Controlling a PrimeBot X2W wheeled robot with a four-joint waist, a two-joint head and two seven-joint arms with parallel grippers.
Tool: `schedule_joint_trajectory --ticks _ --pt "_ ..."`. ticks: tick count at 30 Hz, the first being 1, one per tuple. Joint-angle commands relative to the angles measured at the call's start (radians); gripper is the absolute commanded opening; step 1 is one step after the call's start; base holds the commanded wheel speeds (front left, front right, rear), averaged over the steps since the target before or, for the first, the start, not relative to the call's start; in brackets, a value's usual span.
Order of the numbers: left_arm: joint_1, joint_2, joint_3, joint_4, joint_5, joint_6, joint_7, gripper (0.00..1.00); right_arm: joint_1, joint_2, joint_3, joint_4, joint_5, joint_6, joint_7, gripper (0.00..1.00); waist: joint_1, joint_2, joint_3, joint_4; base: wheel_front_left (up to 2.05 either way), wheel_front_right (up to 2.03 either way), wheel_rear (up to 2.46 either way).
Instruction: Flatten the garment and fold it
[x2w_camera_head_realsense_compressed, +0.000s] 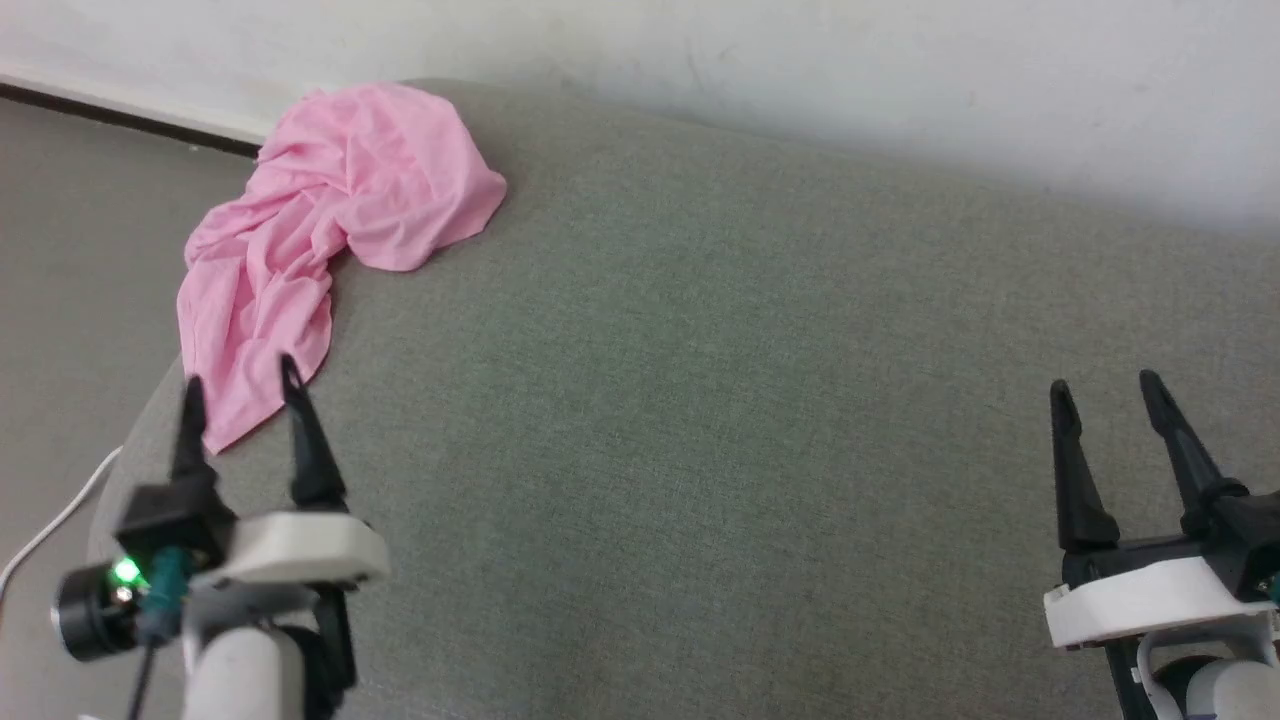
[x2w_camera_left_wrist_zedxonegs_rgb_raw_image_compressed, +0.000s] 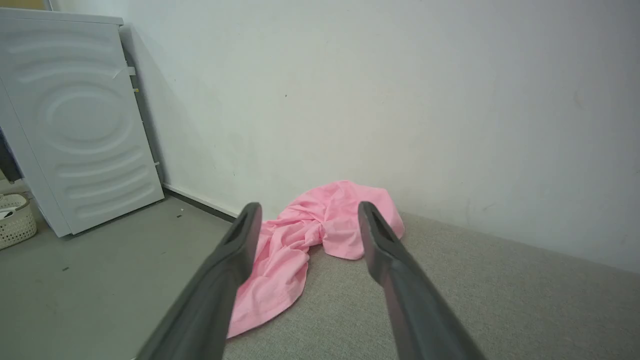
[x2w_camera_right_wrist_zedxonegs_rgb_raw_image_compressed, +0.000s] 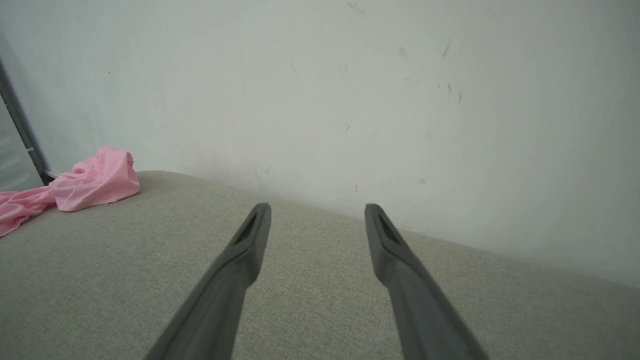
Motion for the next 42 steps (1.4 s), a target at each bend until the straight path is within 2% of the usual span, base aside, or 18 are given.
schedule_joint_trajectory --ticks 1,7,12,17,22,31,37,42 --pt "-0.041 -0.002 0.028 -0.002 -0.017 -0.009 -0.014 1.0 -0.015 0.002 -0.007 -0.014 -0.011 -0.001 -0.012 1.0 -0.0001 0.0 0.027 0.008 0.0 0.0 0.0" --pt "-0.202 0.031 0.172 0.054 -0.071 -0.087 -0.026 1.0 -0.057 0.003 0.004 -0.045 -0.056 -0.001 -0.024 1.0 -0.0001 0.0 0.12 -0.001 0.0 0.0 0.0" --pt "-0.355 0.103 0.241 0.171 -0.083 -0.147 -0.037 1.0 -0.109 0.003 0.009 -0.095 -0.101 -0.002 -0.034 1.0 -0.0001 0.0 0.216 -0.017 0.0 0.0 0.0" --pt "-0.518 0.18 0.261 0.346 -0.111 -0.201 -0.038 1.0 -0.154 0.003 0.025 -0.147 -0.14 -0.002 -0.045 1.0 -0.0001 0.0 0.303 -0.031 0.0 0.0 0.0" --pt "-0.709 0.253 0.255 0.523 -0.156 -0.254 0.039 1.0 -0.199 -0.01 0.039 -0.201 -0.165 -0.002 -0.055 1.0 -0.0001 0.0 0.39 -0.04 0.0 0.0 0.0" --pt "-0.982 0.372 0.179 0.767 -0.215 -0.33 0.327 1.0 -0.266 -0.029 0.071 -0.29 -0.196 -0.002 -0.074 1.0 -0.0001 0.0 0.529 -0.087 0.0 0.0 0.0" --pt "-1.1 0.464 0.04 0.833 -0.259 -0.344 0.565 1.0 -0.303 -0.034 0.102 -0.344 -0.22 -0.002 -0.087 1.0 -0.0001 0.0 0.613 -0.129 0.0 0.0 0.0" --pt "-1.149 0.537 -0.074 0.846 -0.383 -0.35 0.772 1.0 -0.329 -0.03 0.122 -0.39 -0.234 -0.002 -0.097 1.0 -0.0001 0.0 0.673 -0.149 0.0 0.0 0.0"
